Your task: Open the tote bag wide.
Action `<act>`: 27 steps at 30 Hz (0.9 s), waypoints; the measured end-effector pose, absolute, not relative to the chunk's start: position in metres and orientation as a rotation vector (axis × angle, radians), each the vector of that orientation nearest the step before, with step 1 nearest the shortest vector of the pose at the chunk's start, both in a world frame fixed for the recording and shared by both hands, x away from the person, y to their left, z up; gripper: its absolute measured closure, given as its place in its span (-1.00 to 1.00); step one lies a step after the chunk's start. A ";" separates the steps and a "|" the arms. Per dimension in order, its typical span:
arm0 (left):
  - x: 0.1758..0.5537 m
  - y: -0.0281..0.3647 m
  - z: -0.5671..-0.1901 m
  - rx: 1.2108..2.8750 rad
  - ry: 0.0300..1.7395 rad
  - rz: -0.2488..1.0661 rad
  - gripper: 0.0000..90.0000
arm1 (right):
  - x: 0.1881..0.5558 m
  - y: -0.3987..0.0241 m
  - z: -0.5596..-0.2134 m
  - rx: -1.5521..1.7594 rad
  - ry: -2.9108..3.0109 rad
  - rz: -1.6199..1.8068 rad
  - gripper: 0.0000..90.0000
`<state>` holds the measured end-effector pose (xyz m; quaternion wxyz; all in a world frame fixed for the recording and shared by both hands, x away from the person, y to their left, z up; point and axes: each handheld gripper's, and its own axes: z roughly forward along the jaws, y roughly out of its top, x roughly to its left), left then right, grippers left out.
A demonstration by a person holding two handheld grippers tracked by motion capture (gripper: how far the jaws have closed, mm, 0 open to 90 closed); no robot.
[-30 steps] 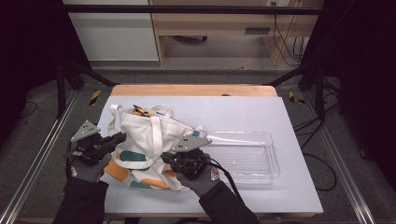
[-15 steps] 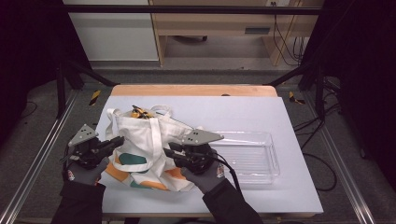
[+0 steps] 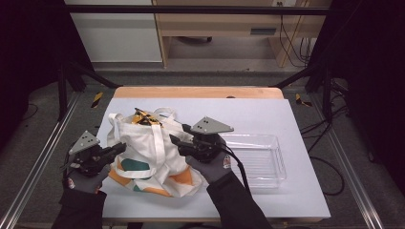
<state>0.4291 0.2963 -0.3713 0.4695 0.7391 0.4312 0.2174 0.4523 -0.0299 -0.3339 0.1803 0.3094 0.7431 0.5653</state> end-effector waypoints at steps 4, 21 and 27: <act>0.427 0.297 -0.373 1.819 1.054 0.535 0.97 | 0.457 -0.023 -0.336 0.858 2.123 1.593 0.01; 0.418 0.298 -0.381 1.848 1.052 0.526 0.97 | 0.452 -0.018 -0.341 0.816 2.216 1.513 0.74; 0.416 0.299 -0.382 1.851 1.051 0.528 0.97 | 0.449 -0.021 -0.343 0.808 2.240 1.537 0.98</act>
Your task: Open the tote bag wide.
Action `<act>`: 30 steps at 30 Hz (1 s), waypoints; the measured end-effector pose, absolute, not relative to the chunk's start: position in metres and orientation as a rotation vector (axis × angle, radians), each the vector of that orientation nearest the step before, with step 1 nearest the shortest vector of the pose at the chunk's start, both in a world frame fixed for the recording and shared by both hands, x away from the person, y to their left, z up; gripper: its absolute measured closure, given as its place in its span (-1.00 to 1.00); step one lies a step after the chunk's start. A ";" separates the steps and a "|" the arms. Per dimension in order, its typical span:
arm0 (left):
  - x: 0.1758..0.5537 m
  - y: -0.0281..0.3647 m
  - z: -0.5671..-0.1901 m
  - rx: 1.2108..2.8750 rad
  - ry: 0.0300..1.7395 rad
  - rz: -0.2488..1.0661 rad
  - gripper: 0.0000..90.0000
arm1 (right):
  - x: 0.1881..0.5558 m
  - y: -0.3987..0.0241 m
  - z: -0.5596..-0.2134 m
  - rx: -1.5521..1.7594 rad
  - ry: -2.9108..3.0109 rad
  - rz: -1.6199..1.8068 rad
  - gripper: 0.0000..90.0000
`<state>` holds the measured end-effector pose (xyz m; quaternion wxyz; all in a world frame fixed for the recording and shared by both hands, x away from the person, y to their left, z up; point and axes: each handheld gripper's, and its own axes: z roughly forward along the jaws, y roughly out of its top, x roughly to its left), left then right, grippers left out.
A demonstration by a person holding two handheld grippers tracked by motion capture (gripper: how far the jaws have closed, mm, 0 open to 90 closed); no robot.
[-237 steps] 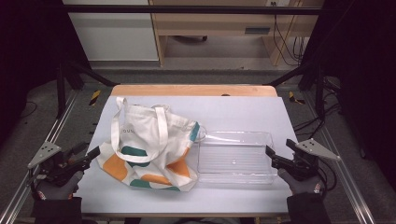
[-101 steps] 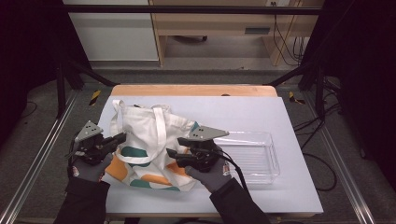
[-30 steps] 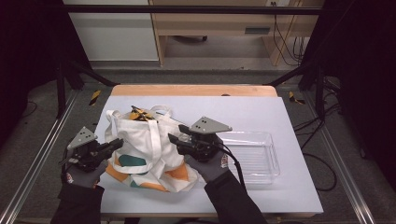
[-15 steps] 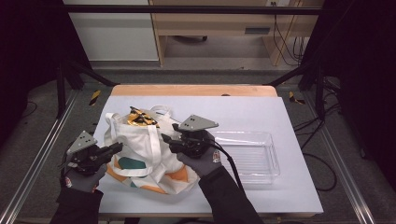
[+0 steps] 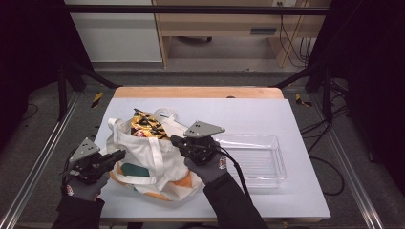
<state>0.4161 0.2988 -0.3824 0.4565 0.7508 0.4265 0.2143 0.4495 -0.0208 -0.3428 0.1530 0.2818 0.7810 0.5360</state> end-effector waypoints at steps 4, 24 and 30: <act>0.415 0.299 -0.383 1.852 1.052 0.531 0.97 | 0.447 -0.021 -0.343 0.804 2.252 1.550 0.99; 0.411 0.305 -0.379 1.809 1.040 0.532 0.85 | 0.435 -0.021 -0.349 0.784 2.305 1.577 1.00; 0.406 0.315 -0.358 1.730 1.025 0.567 0.89 | 0.433 -0.021 -0.350 0.776 2.313 1.580 1.00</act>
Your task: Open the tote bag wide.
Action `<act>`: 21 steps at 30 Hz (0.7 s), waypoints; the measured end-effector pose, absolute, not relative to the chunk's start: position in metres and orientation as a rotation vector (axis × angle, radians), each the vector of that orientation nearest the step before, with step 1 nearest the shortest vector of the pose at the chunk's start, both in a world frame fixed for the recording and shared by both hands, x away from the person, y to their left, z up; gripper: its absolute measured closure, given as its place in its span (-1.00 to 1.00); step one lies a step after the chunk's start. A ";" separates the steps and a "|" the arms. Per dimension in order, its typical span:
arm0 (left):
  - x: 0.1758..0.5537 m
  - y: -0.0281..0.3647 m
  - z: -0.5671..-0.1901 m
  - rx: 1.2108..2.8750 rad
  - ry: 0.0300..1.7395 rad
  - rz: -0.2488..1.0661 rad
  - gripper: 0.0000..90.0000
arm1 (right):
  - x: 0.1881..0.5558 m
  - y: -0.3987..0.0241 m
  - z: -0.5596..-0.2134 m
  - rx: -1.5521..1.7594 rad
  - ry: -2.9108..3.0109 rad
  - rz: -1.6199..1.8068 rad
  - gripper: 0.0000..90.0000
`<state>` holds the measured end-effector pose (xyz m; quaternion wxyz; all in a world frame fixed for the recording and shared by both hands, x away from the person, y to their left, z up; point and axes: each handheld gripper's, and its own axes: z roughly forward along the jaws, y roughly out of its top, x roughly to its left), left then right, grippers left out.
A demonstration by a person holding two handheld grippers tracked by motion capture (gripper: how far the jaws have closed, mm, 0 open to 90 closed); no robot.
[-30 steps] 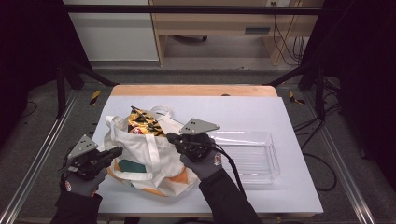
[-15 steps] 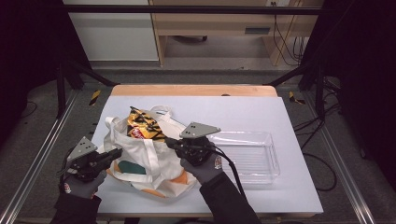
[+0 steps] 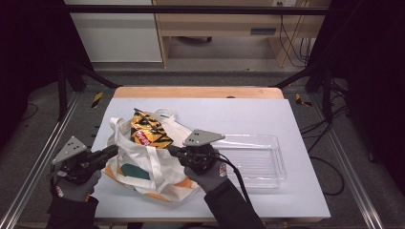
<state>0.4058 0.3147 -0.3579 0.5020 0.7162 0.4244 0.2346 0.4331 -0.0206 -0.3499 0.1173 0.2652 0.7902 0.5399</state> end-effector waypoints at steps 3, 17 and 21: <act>0.404 0.316 -0.351 1.711 1.024 0.583 0.96 | 0.432 -0.020 -0.351 0.771 2.323 1.580 1.00; 0.411 0.292 -0.332 1.726 0.949 0.601 1.00 | 0.423 -0.013 -0.356 0.736 2.363 1.582 1.00; 0.413 0.289 -0.338 1.754 0.962 0.583 1.00 | 0.420 -0.012 -0.358 0.728 2.369 1.590 1.00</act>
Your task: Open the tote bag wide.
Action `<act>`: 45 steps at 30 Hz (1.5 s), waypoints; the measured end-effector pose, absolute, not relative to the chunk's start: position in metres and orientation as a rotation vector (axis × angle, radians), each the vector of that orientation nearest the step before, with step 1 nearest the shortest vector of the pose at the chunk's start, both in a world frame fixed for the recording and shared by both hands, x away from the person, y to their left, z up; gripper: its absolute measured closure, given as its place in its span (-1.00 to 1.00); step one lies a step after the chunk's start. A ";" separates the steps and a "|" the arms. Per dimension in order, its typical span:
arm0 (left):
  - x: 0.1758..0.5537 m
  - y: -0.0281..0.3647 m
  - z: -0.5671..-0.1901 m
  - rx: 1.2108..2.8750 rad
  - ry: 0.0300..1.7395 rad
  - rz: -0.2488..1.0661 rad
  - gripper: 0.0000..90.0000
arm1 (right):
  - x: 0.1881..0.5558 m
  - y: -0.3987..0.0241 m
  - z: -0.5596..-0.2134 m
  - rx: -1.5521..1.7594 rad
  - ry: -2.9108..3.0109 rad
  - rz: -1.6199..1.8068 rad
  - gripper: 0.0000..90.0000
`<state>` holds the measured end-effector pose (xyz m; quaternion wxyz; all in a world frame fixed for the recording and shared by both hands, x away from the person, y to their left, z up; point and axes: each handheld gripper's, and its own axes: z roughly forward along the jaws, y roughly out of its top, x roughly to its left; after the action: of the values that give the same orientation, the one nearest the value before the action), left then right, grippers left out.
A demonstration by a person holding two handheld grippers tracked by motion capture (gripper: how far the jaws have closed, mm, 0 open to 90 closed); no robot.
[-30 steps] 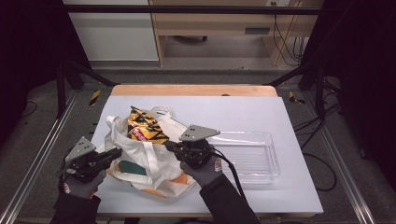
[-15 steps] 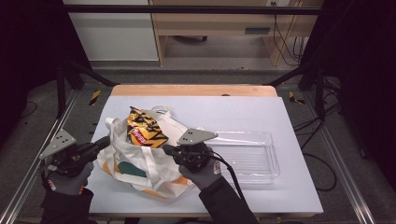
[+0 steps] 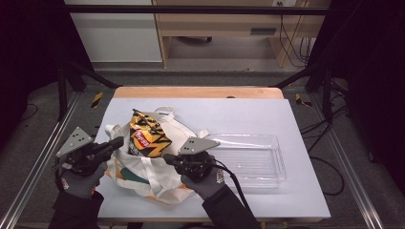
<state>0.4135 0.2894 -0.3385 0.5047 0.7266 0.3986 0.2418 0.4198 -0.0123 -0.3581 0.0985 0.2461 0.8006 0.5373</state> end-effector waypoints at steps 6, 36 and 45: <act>0.412 0.288 -0.349 1.790 0.972 0.565 1.00 | 0.417 -0.011 -0.363 0.727 2.392 1.590 1.00; 0.389 0.289 -0.382 1.946 0.985 0.487 1.00 | 0.423 -0.005 -0.372 0.827 2.363 1.513 1.00; 0.384 0.288 -0.399 1.994 1.005 0.457 1.00 | 0.420 -0.009 -0.385 0.876 2.373 1.474 1.00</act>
<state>0.3841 0.2880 -0.3991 0.4180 0.7947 0.4006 0.1823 0.4198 -0.0087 -0.3849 0.1068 0.2976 0.8058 0.5007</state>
